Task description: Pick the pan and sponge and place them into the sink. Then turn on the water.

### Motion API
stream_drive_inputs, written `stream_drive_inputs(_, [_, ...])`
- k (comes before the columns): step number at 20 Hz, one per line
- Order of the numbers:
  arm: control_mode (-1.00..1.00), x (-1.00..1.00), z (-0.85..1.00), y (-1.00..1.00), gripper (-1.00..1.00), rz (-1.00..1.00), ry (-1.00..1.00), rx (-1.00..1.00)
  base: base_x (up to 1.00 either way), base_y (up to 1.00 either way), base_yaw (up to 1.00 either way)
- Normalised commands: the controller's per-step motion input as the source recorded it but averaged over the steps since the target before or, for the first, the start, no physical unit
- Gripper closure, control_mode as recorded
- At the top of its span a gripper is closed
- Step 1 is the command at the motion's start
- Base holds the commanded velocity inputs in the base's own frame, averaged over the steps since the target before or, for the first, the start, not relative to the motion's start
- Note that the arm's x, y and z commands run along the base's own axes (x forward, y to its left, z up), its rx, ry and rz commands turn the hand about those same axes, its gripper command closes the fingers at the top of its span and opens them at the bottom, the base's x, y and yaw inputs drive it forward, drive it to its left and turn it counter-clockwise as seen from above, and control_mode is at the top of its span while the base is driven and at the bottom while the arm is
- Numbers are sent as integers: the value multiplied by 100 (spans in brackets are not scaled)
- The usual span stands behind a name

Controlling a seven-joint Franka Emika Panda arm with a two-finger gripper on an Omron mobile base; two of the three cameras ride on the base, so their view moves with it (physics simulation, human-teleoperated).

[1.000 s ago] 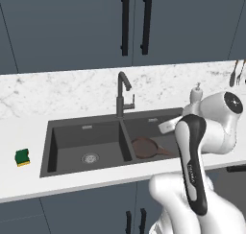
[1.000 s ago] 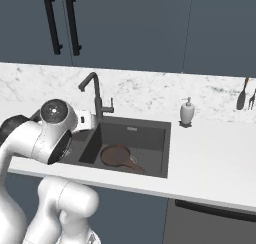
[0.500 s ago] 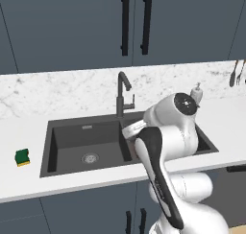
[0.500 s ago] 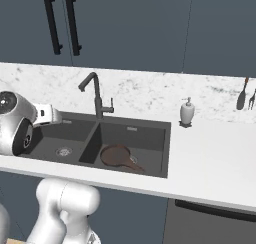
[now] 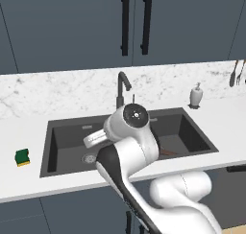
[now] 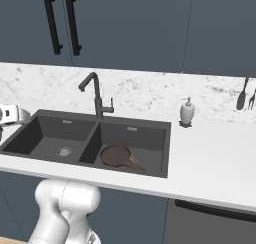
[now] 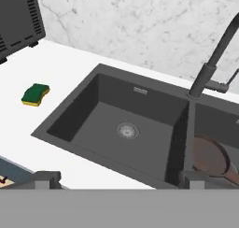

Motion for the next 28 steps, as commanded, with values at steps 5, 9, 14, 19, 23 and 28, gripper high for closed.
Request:
stream_drive_inputs(5, [-100,0,-12,100,-100,0,1,6,0,0,0])
stream_drive_inputs(9, [-100,0,-16,100,-100,0,1,2,0,0,0])
stream_drive_inputs(14, [-100,4,-10,95,-100,0,13,0,0,0,0])
stream_drive_inputs(19, [-100,10,-7,70,-100,0,9,1,0,0,0])
stream_drive_inputs(23, [-100,11,-8,33,-100,0,7,3,0,0,0])
stream_drive_inputs(28, [-100,7,-23,26,-100,0,1,0,0,0,0])
